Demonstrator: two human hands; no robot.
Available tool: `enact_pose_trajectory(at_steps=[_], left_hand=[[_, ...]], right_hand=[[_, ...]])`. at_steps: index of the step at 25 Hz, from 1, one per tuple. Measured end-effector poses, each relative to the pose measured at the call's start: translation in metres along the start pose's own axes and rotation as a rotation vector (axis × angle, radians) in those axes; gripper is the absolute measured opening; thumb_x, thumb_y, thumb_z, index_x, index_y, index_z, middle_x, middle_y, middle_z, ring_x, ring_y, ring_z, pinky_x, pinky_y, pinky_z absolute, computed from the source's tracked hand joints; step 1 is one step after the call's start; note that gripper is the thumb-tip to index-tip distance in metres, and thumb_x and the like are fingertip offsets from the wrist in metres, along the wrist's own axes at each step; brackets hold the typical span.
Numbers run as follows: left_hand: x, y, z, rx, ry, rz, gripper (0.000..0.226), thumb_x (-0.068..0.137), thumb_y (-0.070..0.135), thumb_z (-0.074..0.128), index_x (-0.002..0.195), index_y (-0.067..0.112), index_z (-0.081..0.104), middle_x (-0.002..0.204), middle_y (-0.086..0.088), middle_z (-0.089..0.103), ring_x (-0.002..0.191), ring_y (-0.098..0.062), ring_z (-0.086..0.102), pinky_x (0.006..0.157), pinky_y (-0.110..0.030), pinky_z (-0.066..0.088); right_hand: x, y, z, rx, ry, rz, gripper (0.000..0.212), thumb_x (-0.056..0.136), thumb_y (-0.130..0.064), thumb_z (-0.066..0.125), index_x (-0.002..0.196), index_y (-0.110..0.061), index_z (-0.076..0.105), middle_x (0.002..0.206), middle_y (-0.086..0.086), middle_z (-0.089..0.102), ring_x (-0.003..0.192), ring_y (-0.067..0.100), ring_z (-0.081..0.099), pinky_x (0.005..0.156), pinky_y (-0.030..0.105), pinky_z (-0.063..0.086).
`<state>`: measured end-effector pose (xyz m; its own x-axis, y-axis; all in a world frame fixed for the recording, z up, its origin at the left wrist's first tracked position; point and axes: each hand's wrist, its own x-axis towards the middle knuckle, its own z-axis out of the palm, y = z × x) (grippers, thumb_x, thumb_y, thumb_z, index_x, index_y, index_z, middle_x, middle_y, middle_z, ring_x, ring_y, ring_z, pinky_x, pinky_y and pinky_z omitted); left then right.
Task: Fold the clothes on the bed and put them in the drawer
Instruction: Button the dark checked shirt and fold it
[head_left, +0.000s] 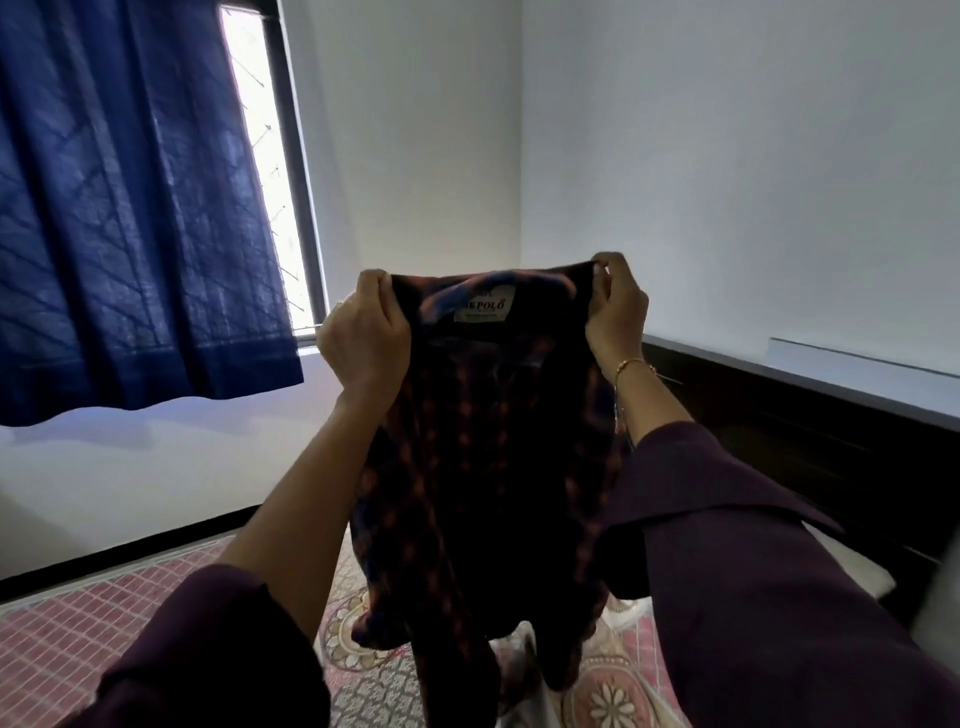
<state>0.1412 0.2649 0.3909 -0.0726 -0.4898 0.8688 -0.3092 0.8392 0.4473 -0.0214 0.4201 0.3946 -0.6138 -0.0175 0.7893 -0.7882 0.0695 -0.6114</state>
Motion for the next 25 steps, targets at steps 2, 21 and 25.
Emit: enact_pose_trajectory(at_steps=[2, 21, 25], left_hand=[[0.022, 0.011, -0.031, -0.044, 0.023, -0.007, 0.032, 0.101, 0.024, 0.034, 0.106, 0.005, 0.059, 0.085, -0.018, 0.065, 0.073, -0.031, 0.054, 0.064, -0.031, 0.024], [-0.123, -0.173, 0.142, 0.281, -1.063, -0.136, 0.029, 0.098, 0.032, 0.041, 0.115, 0.019, 0.062, 0.121, -0.012, 0.062, 0.112, -0.031, 0.056, 0.084, -0.033, 0.043], [-0.158, -0.219, 0.241, 0.319, -1.108, -0.146, 0.029, 0.098, 0.031, 0.041, 0.113, 0.016, 0.06, 0.118, -0.013, 0.063, 0.109, -0.032, 0.057, 0.083, -0.034, 0.041]], right_hand=[[0.002, -0.044, -0.009, 0.03, 0.087, -0.022, 0.021, 0.098, -0.009, 0.039, 0.1, 0.0, 0.057, 0.067, -0.009, 0.047, 0.059, 0.001, 0.042, 0.057, 0.014, 0.031], [-0.151, 0.213, 0.078, -0.594, -0.605, 0.532, 0.019, 0.091, -0.016, 0.052, 0.1, -0.009, 0.067, 0.104, 0.021, 0.066, 0.099, 0.038, 0.059, 0.078, 0.039, 0.045], [-0.165, 0.31, 0.129, -0.556, -0.652, 0.626, 0.015, 0.09, -0.012, 0.053, 0.092, -0.003, 0.065, 0.096, 0.022, 0.067, 0.093, 0.038, 0.06, 0.073, 0.037, 0.043]])
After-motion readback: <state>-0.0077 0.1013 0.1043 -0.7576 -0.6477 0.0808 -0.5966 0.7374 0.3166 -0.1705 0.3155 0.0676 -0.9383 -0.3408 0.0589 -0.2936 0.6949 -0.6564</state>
